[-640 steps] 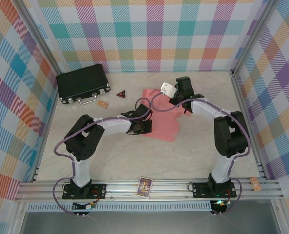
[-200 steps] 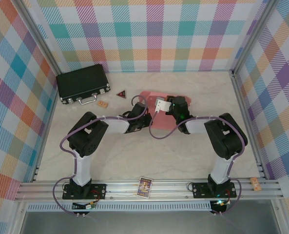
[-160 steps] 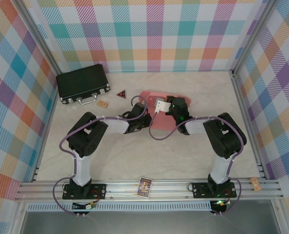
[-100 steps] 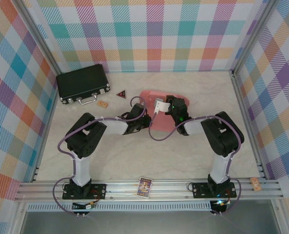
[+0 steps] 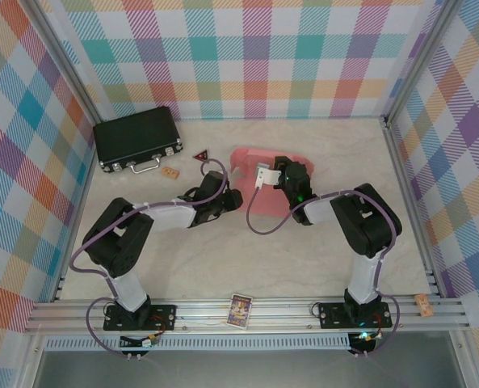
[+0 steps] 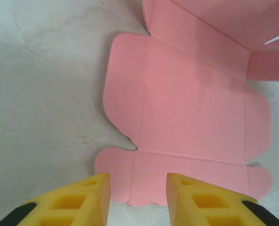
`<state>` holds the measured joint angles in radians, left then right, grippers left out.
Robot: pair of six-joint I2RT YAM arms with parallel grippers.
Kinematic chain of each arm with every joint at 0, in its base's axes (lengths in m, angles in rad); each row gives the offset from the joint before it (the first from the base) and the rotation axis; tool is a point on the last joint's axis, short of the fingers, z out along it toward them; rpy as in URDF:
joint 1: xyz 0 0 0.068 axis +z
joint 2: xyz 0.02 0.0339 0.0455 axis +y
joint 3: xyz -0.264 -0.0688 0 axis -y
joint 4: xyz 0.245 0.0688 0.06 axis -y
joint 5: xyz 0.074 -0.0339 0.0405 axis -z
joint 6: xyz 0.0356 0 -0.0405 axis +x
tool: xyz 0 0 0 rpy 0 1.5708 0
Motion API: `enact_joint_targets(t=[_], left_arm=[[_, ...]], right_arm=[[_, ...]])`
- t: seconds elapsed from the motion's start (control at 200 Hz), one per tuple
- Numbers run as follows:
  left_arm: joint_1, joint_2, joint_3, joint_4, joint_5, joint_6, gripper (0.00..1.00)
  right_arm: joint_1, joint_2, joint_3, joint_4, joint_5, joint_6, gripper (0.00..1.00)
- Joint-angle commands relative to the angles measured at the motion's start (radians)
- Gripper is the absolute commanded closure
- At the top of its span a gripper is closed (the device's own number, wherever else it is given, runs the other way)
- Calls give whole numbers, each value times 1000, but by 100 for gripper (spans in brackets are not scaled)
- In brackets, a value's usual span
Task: Fold the paper box
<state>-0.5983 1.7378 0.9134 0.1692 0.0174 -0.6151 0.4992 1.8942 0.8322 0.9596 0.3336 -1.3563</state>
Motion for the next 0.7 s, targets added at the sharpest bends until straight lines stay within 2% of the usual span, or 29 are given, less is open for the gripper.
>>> enact_joint_targets(t=[0.0,0.205,0.405,0.495,0.695], left_arm=[[38,-52,-18,-53,-46,28,64],[159,-105,-7,-105,-38,41,64],[254,-153,19,-148,-142,47,66],[290,-129,52,-147,-167,49,66],[324,-5,212,-188,-150,99,65]], right_arm=[[13,20,13,78,10,-27,100],[28,24,10,85,-2,-23,100],[55,37,10,84,-7,-20,100],[68,40,9,81,-13,-6,100],[97,55,9,91,-10,-5,100]])
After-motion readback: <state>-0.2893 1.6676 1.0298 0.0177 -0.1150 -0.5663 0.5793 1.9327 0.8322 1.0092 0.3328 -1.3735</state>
